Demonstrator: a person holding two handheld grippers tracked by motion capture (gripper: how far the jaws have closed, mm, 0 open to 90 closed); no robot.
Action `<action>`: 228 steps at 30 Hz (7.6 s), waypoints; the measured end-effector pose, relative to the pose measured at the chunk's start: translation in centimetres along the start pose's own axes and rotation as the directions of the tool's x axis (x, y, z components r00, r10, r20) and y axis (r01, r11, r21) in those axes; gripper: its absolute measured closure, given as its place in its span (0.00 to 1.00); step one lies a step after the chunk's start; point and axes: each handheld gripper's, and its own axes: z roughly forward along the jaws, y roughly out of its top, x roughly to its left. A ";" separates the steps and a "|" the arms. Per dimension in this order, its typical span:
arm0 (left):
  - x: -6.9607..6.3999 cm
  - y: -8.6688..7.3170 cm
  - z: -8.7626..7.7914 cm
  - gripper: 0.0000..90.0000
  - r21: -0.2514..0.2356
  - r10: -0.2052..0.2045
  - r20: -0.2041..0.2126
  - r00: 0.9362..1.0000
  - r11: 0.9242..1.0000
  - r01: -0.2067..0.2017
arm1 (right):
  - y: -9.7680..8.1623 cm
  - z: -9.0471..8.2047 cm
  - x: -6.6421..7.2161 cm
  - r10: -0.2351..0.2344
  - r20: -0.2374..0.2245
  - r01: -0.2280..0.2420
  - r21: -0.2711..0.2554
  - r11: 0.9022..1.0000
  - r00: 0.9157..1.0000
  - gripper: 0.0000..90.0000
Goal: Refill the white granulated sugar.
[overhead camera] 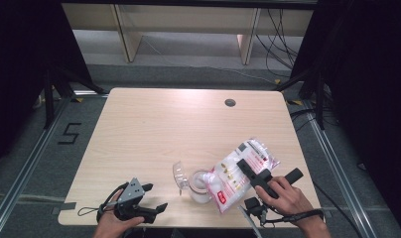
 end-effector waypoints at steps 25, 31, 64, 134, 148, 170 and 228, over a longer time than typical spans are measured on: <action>0.0 0.0 0.0 0.18 -0.002 0.000 -0.001 1.000 1.000 0.000 | 0.0 0.0 0.0 0.004 0.002 -0.004 -0.002 1.000 1.000 0.77; 0.0 0.0 0.0 0.19 -0.002 0.000 -0.001 1.000 1.000 0.000 | 0.0 0.0 0.0 0.004 0.004 -0.004 -0.002 1.000 1.000 0.77; 0.0 0.0 0.0 0.19 -0.002 0.004 -0.001 1.000 1.000 -0.004 | -0.1 -0.1 0.0 0.006 -0.001 -0.006 0.000 1.000 1.000 0.77; 0.2 0.0 0.0 0.19 -0.009 0.024 -0.005 1.000 1.000 -0.024 | -0.5 0.0 -0.1 0.011 -0.007 -0.011 -0.010 1.000 1.000 0.80; 0.2 0.0 0.0 0.19 -0.008 0.025 -0.006 1.000 1.000 -0.025 | -0.6 0.0 0.2 0.045 -0.008 -0.046 -0.016 0.999 0.999 0.81; 0.2 0.0 0.0 0.19 -0.009 0.023 -0.006 1.000 1.000 -0.023 | -0.9 0.0 0.4 0.115 -0.019 -0.116 -0.024 0.993 0.993 0.81; 0.2 0.0 0.0 0.19 -0.017 0.025 -0.003 1.000 1.000 -0.025 | -1.6 -0.7 -0.3 0.118 -0.025 -0.118 -0.006 0.993 0.993 0.82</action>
